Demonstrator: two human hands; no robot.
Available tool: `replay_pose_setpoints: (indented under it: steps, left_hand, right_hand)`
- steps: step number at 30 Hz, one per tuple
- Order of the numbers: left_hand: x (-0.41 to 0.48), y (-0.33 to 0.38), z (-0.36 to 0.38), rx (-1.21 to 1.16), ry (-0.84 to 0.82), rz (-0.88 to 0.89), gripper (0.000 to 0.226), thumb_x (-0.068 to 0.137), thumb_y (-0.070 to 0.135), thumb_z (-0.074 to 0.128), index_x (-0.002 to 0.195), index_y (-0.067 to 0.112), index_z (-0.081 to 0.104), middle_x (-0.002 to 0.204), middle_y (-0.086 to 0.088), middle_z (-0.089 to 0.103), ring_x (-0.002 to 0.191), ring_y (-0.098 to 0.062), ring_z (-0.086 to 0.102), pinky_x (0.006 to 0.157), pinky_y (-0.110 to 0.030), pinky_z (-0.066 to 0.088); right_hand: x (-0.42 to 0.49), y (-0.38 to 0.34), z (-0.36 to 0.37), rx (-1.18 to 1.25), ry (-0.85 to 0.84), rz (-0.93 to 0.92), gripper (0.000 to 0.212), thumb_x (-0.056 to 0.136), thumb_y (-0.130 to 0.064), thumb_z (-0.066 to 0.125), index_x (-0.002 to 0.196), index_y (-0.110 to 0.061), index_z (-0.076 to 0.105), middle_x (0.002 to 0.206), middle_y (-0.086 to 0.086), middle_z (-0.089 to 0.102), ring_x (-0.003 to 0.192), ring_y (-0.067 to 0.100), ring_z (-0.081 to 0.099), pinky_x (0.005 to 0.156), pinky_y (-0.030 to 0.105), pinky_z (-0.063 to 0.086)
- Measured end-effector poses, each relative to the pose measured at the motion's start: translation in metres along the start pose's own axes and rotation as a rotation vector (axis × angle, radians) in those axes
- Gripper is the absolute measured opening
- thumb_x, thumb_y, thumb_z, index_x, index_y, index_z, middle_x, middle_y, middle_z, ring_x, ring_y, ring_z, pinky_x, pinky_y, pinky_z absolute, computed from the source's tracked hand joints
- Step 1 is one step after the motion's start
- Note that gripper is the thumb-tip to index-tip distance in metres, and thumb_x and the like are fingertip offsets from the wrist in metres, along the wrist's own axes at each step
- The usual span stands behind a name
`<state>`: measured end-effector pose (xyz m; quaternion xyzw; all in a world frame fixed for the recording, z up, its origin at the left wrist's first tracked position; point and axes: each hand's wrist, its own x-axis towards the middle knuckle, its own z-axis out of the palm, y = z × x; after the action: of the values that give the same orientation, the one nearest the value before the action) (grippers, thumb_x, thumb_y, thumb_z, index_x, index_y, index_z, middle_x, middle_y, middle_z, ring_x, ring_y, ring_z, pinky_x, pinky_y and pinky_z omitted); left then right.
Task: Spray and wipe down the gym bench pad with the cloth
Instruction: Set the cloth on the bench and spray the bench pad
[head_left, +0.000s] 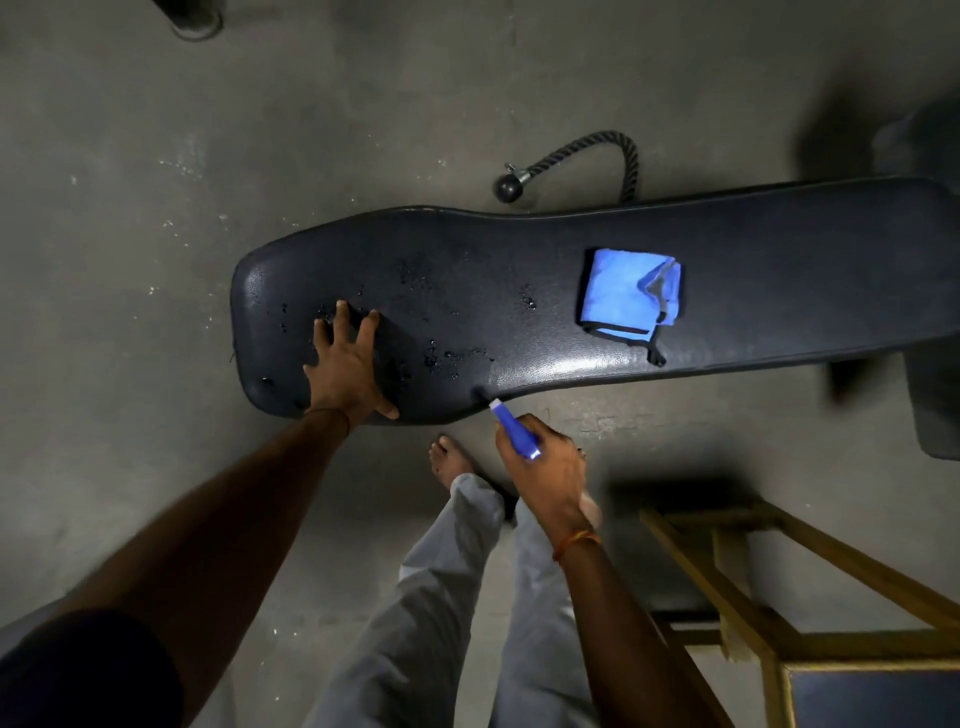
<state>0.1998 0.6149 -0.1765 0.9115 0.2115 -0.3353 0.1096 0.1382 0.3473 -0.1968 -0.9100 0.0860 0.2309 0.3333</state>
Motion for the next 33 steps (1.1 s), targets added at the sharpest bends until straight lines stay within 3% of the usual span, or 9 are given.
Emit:
replay_pose_setpoints:
  steps: [3,6,10,15,20,25,29,33]
  left_hand:
    - [0.000,-0.001,0.000,-0.002,0.004,0.007,0.148,0.042,0.027,0.102,0.159,0.035,0.012,0.169,-0.002,-0.011,0.154,-0.043,-0.007,0.104,-0.083,0.027]
    - [0.000,0.000,0.000,-0.011,0.007,0.009,0.147,0.041,0.025,0.102,0.158,0.034,0.014,0.169,-0.003,-0.009,0.154,-0.044,-0.006,0.103,-0.084,0.027]
    - [0.002,-0.002,0.001,-0.012,0.012,0.012,0.147,0.040,0.026,0.103,0.157,0.035,0.014,0.169,-0.002,-0.008,0.154,-0.044,-0.006,0.102,-0.085,0.027]
    - [0.002,-0.002,0.003,-0.003,0.022,0.012,0.148,0.041,0.029,0.103,0.157,0.036,0.011,0.169,-0.001,-0.009,0.154,-0.043,-0.007,0.103,-0.082,0.031]
    - [0.002,0.000,0.001,0.011,0.016,0.000,0.151,0.038,0.029,0.103,0.158,0.035,0.012,0.169,-0.002,-0.008,0.154,-0.043,-0.006,0.103,-0.080,0.035]
    - [0.001,-0.001,0.003,-0.008,0.025,0.011,0.149,0.038,0.028,0.103,0.157,0.035,0.014,0.169,-0.002,-0.007,0.154,-0.043,-0.007,0.104,-0.081,0.033]
    - [0.001,0.000,0.002,-0.008,0.023,0.006,0.150,0.038,0.027,0.103,0.157,0.035,0.014,0.169,-0.002,-0.006,0.154,-0.043,-0.007,0.104,-0.081,0.033]
    - [-0.001,0.003,0.001,-0.015,0.025,-0.007,0.150,0.039,0.025,0.103,0.158,0.035,0.014,0.169,-0.002,-0.007,0.154,-0.042,-0.008,0.105,-0.081,0.031]
  right_hand:
    - [0.008,-0.010,-0.009,0.088,0.124,0.104,0.023,0.084,-0.069,0.053,0.078,-0.047,0.053,0.059,-0.011,0.052,0.058,0.015,0.055,0.068,0.031,0.051]
    - [0.019,-0.008,-0.023,0.178,0.239,0.204,0.037,0.082,-0.072,0.051,0.097,-0.039,0.058,0.069,-0.004,0.063,0.067,0.025,0.063,0.068,0.033,0.052]
    - [0.025,0.001,-0.037,0.324,0.386,0.312,0.027,0.090,-0.049,0.067,0.079,-0.025,0.059,0.059,-0.003,0.051,0.064,0.027,0.054,0.064,0.027,0.037]
    - [0.009,0.022,-0.039,0.269,0.344,0.364,0.027,0.089,-0.044,0.070,0.088,-0.017,0.069,0.077,0.013,0.070,0.078,0.040,0.065,0.068,0.034,0.046]
    - [-0.005,0.030,-0.026,0.189,0.234,0.247,0.028,0.087,-0.050,0.067,0.085,-0.022,0.067,0.072,0.008,0.069,0.074,0.038,0.068,0.070,0.039,0.055]
    - [0.008,0.020,-0.029,0.095,0.161,0.126,0.033,0.081,-0.063,0.052,0.097,-0.034,0.056,0.070,0.004,0.070,0.073,0.037,0.067,0.071,0.038,0.055]
    - [0.037,0.002,-0.045,0.246,0.252,0.151,0.027,0.088,-0.048,0.069,0.088,-0.020,0.067,0.074,0.011,0.071,0.074,0.039,0.066,0.061,0.030,0.041]
    - [0.066,-0.014,-0.064,0.321,0.313,0.190,0.033,0.089,-0.048,0.068,0.087,-0.015,0.070,0.076,0.016,0.071,0.079,0.042,0.065,0.069,0.039,0.051]
